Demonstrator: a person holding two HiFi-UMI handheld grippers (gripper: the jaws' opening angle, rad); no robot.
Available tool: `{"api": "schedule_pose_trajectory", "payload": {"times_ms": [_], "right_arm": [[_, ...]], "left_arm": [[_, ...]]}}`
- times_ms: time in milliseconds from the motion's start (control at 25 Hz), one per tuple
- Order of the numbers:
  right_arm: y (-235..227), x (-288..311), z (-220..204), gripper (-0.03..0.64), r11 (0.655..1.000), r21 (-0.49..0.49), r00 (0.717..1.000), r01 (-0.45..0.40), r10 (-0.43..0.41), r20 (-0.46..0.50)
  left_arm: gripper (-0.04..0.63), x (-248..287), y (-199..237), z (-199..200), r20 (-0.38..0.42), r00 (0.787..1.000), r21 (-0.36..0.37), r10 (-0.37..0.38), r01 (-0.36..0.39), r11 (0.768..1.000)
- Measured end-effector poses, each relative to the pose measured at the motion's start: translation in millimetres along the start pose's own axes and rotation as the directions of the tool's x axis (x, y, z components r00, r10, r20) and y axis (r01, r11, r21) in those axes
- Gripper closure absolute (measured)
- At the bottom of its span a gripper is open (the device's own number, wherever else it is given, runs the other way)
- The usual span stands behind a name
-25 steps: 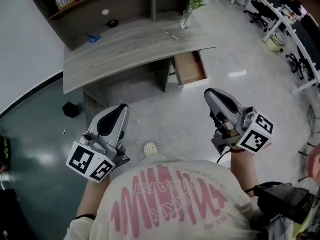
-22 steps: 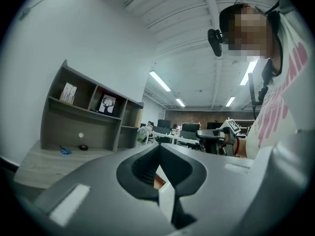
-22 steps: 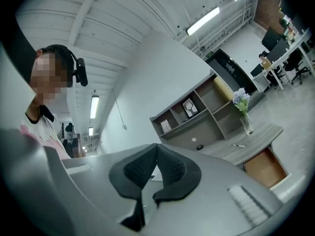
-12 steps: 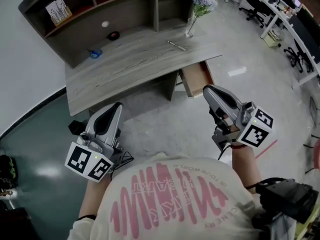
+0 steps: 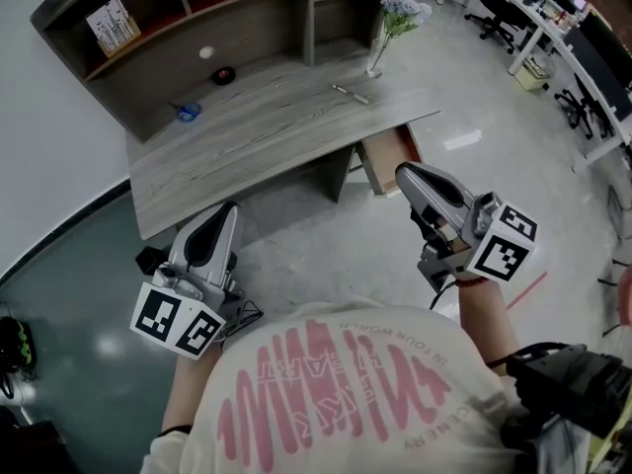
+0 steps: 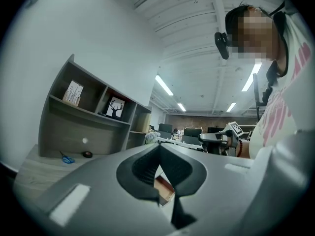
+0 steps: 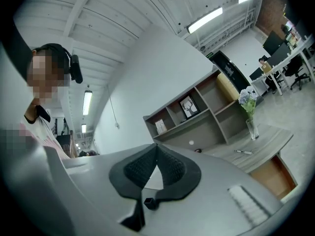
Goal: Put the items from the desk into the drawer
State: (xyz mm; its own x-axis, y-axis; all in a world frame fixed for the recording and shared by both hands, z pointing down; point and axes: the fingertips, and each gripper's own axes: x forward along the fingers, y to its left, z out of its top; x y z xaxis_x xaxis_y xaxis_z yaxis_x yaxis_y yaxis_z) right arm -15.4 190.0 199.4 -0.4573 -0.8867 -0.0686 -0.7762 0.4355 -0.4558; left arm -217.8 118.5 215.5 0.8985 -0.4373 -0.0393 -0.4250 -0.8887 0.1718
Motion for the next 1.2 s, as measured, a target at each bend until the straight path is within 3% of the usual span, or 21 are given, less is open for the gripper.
{"api": "schedule_pose_trajectory", "payload": {"times_ms": [440, 840, 1200], "right_arm": [[-20, 7, -19, 0.614, 0.995, 0.023, 0.992, 0.094, -0.092, -0.085], [-36, 39, -15, 0.614, 0.999, 0.023, 0.995, 0.027, -0.025, -0.096], [-85, 71, 10, 0.614, 1.000, 0.025, 0.993, 0.013, -0.010, -0.117]], "left_arm": [[0.577, -6, 2, -9, 0.012, 1.000, -0.042, 0.013, -0.012, 0.999], [0.577, -2, 24, -5, 0.021, 0.995, -0.020, 0.096, -0.096, 0.995], [0.577, 32, 61, 1, 0.026, 0.986, -0.036, 0.164, -0.163, 0.986]]}}
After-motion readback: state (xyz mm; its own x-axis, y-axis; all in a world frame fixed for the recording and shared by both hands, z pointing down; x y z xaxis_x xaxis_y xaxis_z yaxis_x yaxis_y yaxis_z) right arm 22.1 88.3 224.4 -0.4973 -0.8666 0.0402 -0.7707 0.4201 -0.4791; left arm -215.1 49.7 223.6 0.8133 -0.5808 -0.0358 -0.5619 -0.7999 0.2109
